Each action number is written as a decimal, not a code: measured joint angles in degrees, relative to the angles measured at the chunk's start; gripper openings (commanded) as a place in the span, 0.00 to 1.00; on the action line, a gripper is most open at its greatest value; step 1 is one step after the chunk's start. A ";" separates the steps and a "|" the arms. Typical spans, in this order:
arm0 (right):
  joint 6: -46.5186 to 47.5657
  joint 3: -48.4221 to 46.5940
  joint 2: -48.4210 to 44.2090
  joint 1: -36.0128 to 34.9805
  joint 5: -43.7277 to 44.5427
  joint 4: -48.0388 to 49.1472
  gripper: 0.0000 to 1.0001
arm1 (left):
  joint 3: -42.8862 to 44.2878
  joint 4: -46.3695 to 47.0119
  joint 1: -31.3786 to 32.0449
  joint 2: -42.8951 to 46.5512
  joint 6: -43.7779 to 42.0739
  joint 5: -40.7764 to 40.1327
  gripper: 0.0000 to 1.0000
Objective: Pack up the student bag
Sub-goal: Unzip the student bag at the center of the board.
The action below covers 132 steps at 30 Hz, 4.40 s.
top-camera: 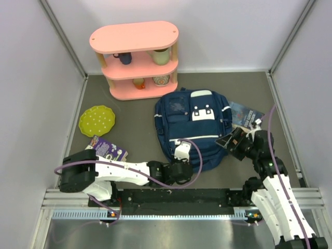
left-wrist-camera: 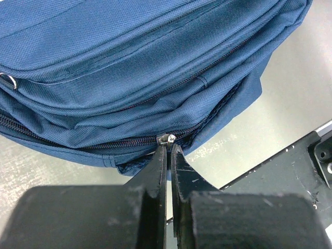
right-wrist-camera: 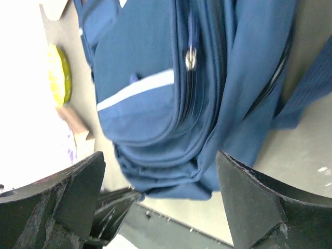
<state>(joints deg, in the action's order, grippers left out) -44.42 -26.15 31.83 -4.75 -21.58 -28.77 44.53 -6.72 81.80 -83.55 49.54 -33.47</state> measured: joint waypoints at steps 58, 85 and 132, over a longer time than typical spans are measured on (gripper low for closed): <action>-13.31 0.52 -0.17 -15.87 2.03 4.48 0.00 | -4.76 -6.75 -29.77 6.67 -0.46 2.51 0.00; 1.33 -11.85 17.97 -32.48 -0.76 8.28 0.00 | -12.28 -17.81 -30.12 44.61 -0.83 2.05 0.98; 14.19 -20.98 29.07 -39.60 4.22 13.99 0.91 | -12.33 -36.00 -34.01 47.54 10.27 -11.45 0.98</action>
<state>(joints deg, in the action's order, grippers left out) -30.24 -47.13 60.90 -44.36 -17.37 -14.79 32.21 -42.72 47.79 -36.01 59.81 -44.93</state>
